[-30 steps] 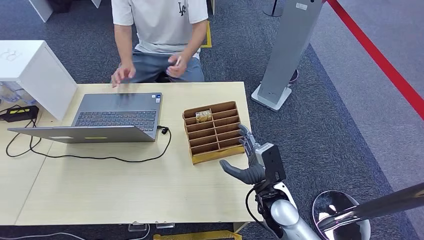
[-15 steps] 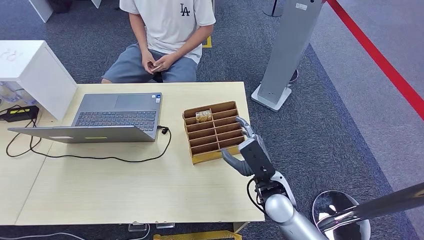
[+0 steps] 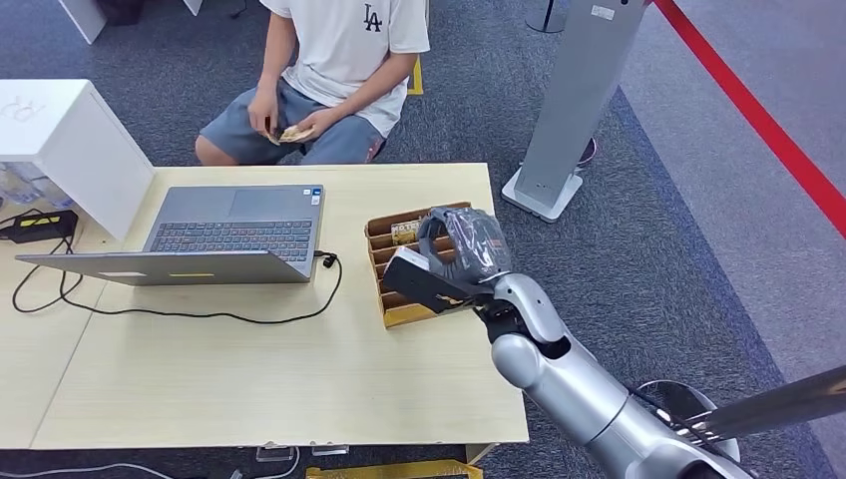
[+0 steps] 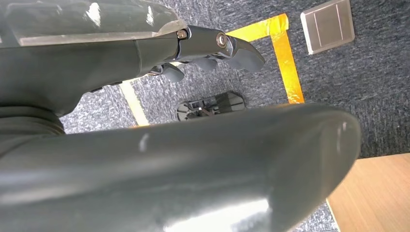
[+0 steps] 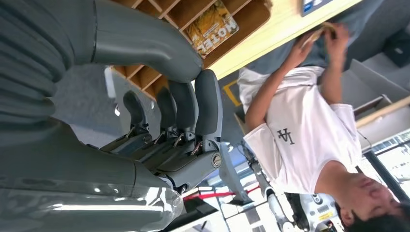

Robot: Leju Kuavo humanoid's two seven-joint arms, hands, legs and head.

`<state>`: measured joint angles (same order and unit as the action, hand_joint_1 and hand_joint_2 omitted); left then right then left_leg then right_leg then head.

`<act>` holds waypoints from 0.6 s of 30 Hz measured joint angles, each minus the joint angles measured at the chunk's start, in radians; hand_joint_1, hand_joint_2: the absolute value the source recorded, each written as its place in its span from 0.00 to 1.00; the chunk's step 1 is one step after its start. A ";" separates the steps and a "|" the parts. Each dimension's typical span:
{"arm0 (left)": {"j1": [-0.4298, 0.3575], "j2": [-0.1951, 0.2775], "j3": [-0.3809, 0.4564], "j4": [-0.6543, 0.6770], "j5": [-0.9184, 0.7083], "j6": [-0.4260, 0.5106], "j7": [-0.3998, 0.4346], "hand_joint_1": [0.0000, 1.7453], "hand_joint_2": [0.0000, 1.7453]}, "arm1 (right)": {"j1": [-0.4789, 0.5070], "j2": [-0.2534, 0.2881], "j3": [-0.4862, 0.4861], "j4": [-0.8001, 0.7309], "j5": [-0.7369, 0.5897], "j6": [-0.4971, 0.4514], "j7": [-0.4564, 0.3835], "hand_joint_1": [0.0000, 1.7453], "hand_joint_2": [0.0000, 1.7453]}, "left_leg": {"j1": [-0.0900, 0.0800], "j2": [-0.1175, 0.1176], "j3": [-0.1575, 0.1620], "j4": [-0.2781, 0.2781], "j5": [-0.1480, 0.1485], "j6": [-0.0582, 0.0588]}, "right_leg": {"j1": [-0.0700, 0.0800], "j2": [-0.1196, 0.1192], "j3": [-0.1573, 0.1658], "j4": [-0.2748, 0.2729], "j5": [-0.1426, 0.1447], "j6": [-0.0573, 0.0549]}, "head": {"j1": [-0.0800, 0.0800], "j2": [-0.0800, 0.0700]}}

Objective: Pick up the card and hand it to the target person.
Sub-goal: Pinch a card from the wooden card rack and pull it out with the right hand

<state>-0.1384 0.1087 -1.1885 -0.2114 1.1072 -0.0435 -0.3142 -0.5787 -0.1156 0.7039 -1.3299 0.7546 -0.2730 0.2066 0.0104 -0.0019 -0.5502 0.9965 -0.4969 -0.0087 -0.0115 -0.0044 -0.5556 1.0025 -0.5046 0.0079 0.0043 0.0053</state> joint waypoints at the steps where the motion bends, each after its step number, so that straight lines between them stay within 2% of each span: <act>1: -0.002 0.000 0.000 0.000 -0.002 0.000 0.003 0.00 0.00 | -0.016 0.004 0.013 0.021 0.022 0.000 0.010 0.73 1.00 | 0.000 0.000 0.000 0.000 0.000 0.000 | 0.000 0.000 0.000 0.000 0.000 0.000 | 0.000 0.000; 6: -0.015 0.000 0.000 -0.001 -0.013 0.000 0.015 0.00 0.00 | -0.088 0.032 0.088 0.139 0.155 0.001 0.072 0.67 1.00 | 0.000 0.000 0.000 0.000 0.000 0.000 | 0.000 0.000 0.000 0.000 0.000 0.000 | 0.000 0.000; 9: -0.022 -0.001 0.000 -0.001 -0.018 0.000 0.019 0.00 0.00 | -0.125 0.052 0.136 0.217 0.234 0.001 0.105 0.47 1.00 | 0.000 0.000 0.000 0.000 0.000 0.000 | 0.000 0.000 0.000 0.000 0.000 0.000 | -0.001 0.000; 10: -0.024 -0.001 0.000 -0.001 -0.020 0.000 0.021 0.00 0.00 | -0.135 0.059 0.151 0.243 0.250 0.001 0.112 0.51 1.00 | 0.000 0.000 0.000 0.000 0.000 0.000 | 0.000 0.000 0.000 0.000 0.000 0.000 | -0.001 0.000; 12: -0.027 -0.001 0.000 -0.001 -0.023 0.000 0.024 0.00 0.00 | -0.152 0.072 0.174 0.290 0.267 -0.001 0.117 0.66 1.00 | 0.000 0.000 0.000 0.000 0.000 0.000 | 0.000 0.000 0.000 0.000 0.000 0.000 | -0.001 0.000; 13: -0.028 -0.001 0.000 -0.001 -0.023 0.000 0.024 0.00 0.00 | -0.160 0.078 0.184 0.315 0.272 -0.004 0.117 0.70 1.00 | 0.000 0.000 0.000 0.000 0.000 0.000 | 0.000 0.000 0.000 0.000 0.000 0.000 | -0.001 0.000; 16: -0.029 -0.002 -0.001 -0.001 -0.025 0.001 0.025 0.00 0.00 | -0.185 0.097 0.204 0.385 0.279 -0.021 0.117 0.54 1.00 | 0.000 0.000 0.000 0.000 0.000 0.000 | 0.000 0.000 0.000 0.000 0.000 0.000 | 0.000 0.000; 18: -0.029 -0.002 -0.001 -0.001 -0.026 0.001 0.025 0.00 0.00 | -0.200 0.106 0.214 0.422 0.279 -0.033 0.118 0.48 1.00 | 0.000 0.000 0.000 0.000 0.000 0.000 | 0.000 0.000 0.000 0.000 0.000 0.000 | 0.000 0.000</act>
<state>-0.1674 0.1072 -1.1891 -0.2129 1.0812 -0.0421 -0.2895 -0.7791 -0.0097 0.9176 -0.9078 1.0332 -0.3057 0.3244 0.0104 -0.0020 -0.5504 0.9966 -0.4968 -0.0087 -0.0115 -0.0044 -0.5560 1.0026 -0.5046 0.0079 0.0046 0.0053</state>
